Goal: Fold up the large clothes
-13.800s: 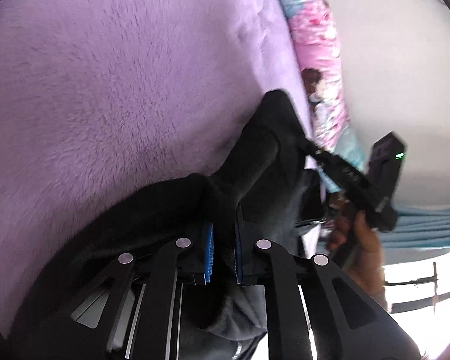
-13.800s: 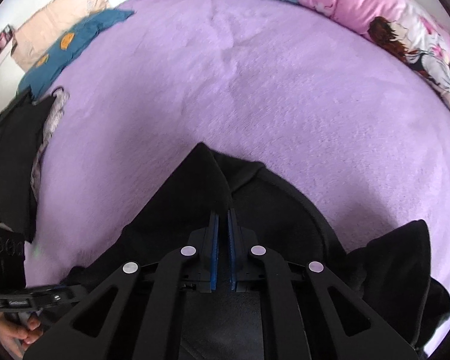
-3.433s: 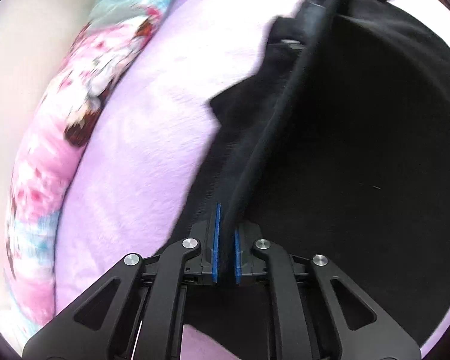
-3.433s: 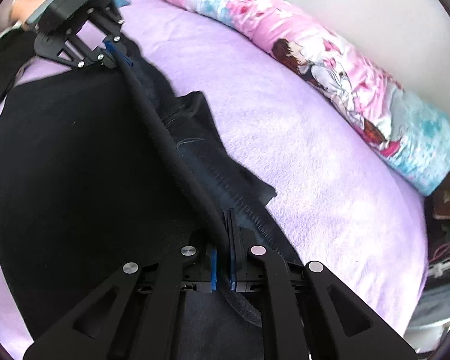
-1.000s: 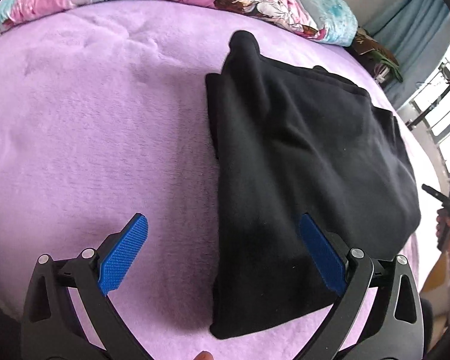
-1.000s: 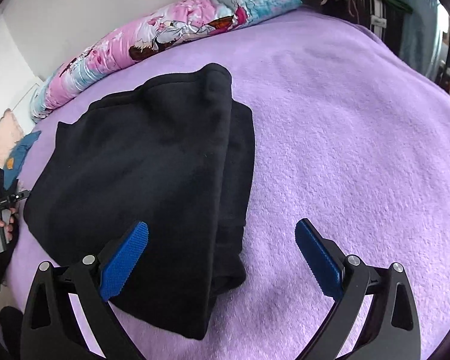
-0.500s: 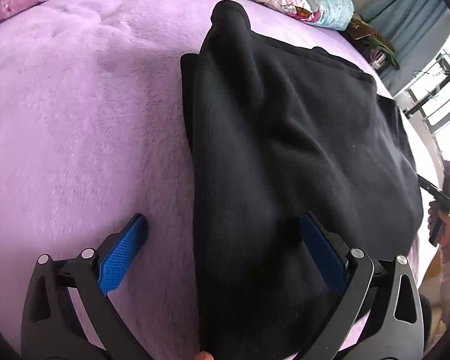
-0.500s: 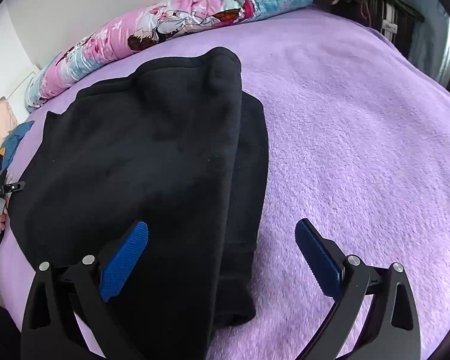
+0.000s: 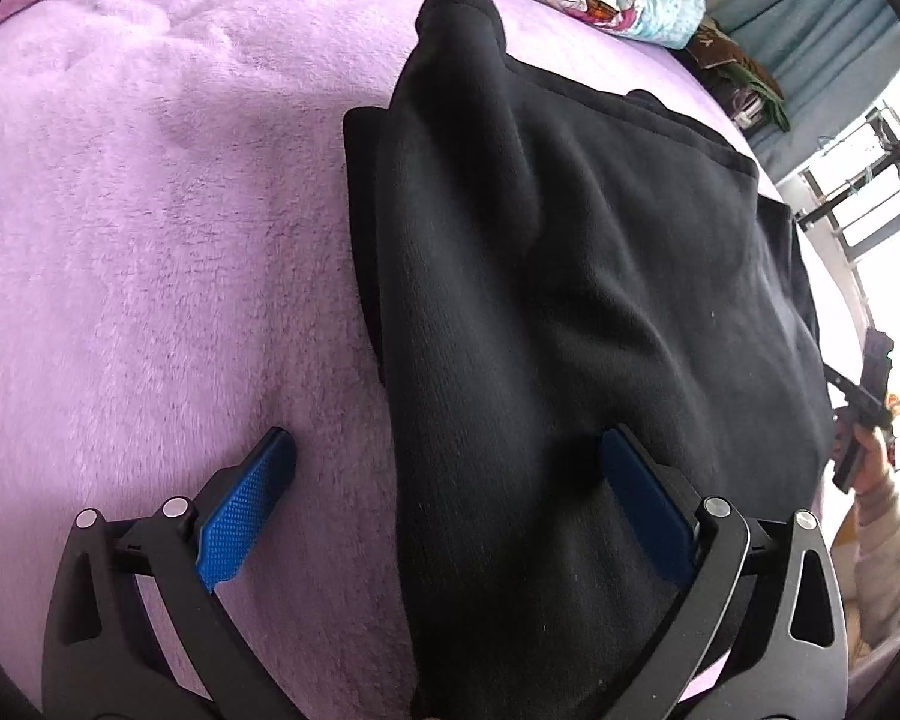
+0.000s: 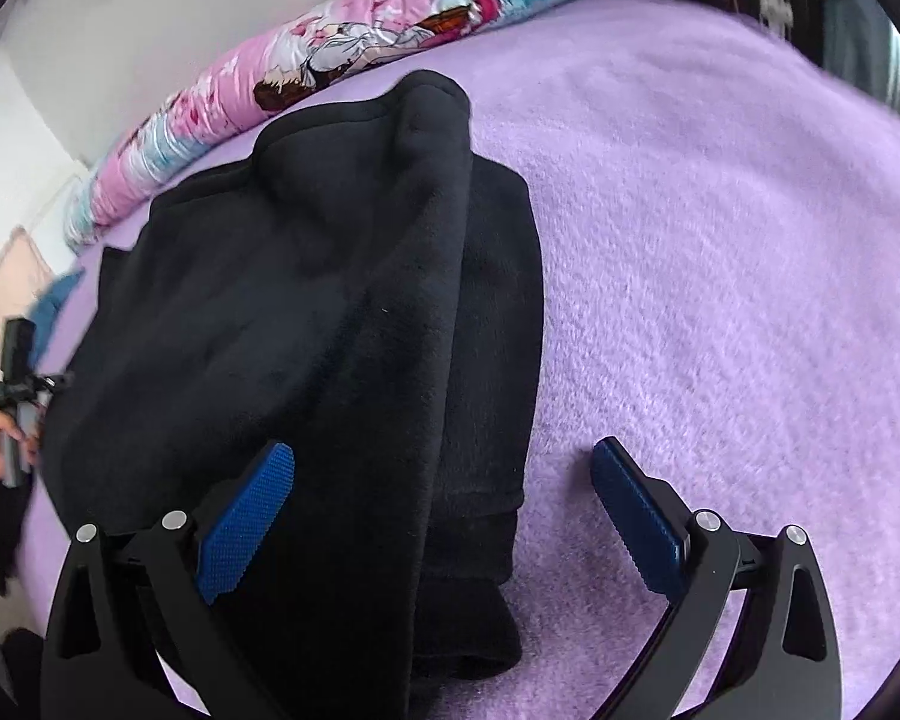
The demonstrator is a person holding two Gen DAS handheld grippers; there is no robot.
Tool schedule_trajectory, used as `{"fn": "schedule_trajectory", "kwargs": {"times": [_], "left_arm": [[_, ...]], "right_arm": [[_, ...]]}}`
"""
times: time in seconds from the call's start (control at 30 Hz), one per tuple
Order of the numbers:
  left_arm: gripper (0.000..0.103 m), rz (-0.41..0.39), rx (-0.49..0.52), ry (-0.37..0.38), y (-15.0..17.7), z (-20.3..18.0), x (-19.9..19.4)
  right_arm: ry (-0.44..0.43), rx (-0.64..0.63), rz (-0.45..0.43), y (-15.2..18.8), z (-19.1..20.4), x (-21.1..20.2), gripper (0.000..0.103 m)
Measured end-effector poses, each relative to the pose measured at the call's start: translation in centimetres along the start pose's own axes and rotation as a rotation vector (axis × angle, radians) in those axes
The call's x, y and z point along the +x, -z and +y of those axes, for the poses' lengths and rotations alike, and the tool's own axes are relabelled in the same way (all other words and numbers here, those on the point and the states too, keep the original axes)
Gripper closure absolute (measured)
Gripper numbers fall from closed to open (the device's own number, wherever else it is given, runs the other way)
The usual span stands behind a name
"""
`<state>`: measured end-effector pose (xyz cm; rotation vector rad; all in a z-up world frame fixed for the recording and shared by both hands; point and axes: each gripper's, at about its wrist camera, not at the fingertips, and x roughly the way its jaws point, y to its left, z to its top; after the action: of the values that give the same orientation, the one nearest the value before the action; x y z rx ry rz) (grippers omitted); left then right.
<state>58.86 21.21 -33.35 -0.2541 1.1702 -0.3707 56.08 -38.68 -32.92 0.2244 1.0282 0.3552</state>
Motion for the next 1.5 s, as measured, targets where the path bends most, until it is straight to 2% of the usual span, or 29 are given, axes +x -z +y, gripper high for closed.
{"fn": "schedule_trajectory", "kwargs": {"times": [0.2,0.47,0.63,0.7,0.8,0.83,0.9,0.97,1.03,1.13,1.23,1.27,1.33,1.37,1.43,1.47,1.5], "left_arm": [[0.005,-0.001,0.005,0.028,-0.8,0.6,0.7],[0.006,-0.034,-0.037,0.090,-1.1,1.7,0.9],[0.006,-0.060,-0.105,0.231,-0.6,3.4,0.2],[0.006,-0.053,-0.092,0.259,-0.3,3.3,0.2],[0.006,-0.020,-0.060,0.237,-0.4,2.5,0.7],[0.006,-0.017,-0.074,0.251,-0.7,2.5,0.7],[0.006,0.001,-0.078,0.332,-1.1,1.9,0.9],[0.006,0.033,-0.009,0.275,-1.2,0.7,1.4],[0.006,0.059,0.023,0.214,-1.4,0.3,2.3],[0.006,0.012,-0.060,0.249,-1.6,1.5,2.3],[0.006,-0.009,-0.086,0.255,-1.5,1.8,1.5],[0.006,-0.028,-0.106,0.253,-1.5,1.9,0.8],[0.006,-0.184,-0.158,0.258,-1.2,2.2,-3.1],[0.006,-0.238,-0.153,0.205,-1.2,1.9,-4.8],[0.006,-0.288,-0.121,0.052,-0.8,0.6,-7.0],[0.006,-0.289,-0.094,-0.005,-0.8,-0.7,-7.5],[0.006,-0.256,-0.026,-0.121,-1.1,-3.2,-7.3]], "right_arm": [[-0.037,0.016,-0.004,0.0,-0.3,0.5,0.006],[-0.165,0.095,-0.029,0.3,-1.7,0.5,0.005],[-0.313,0.161,-0.009,0.8,-2.2,1.0,0.005],[-0.307,0.112,0.013,1.1,-1.4,1.4,0.005],[-0.315,0.114,0.019,1.1,-1.1,1.8,0.005],[-0.322,0.126,0.021,0.9,-1.1,2.0,0.005],[-0.353,0.104,0.015,0.7,-0.4,1.8,0.005],[-0.314,0.061,0.020,0.7,0.5,2.2,0.005],[-0.321,0.087,0.028,0.6,0.1,2.7,0.005],[-0.381,0.145,0.025,0.8,-0.9,2.9,0.005],[-0.417,0.171,0.034,0.9,-1.6,2.9,0.005],[-0.415,0.175,0.033,1.0,-1.7,2.7,0.006],[-0.410,0.168,0.023,1.6,-1.6,2.2,0.006],[-0.403,0.155,0.021,1.7,-1.4,2.2,0.006],[-0.392,0.139,0.009,1.8,-1.3,2.4,0.006],[-0.389,0.141,0.011,1.7,-1.3,2.5,0.006],[-0.387,0.148,0.016,1.6,-1.3,2.5,0.006]]}}
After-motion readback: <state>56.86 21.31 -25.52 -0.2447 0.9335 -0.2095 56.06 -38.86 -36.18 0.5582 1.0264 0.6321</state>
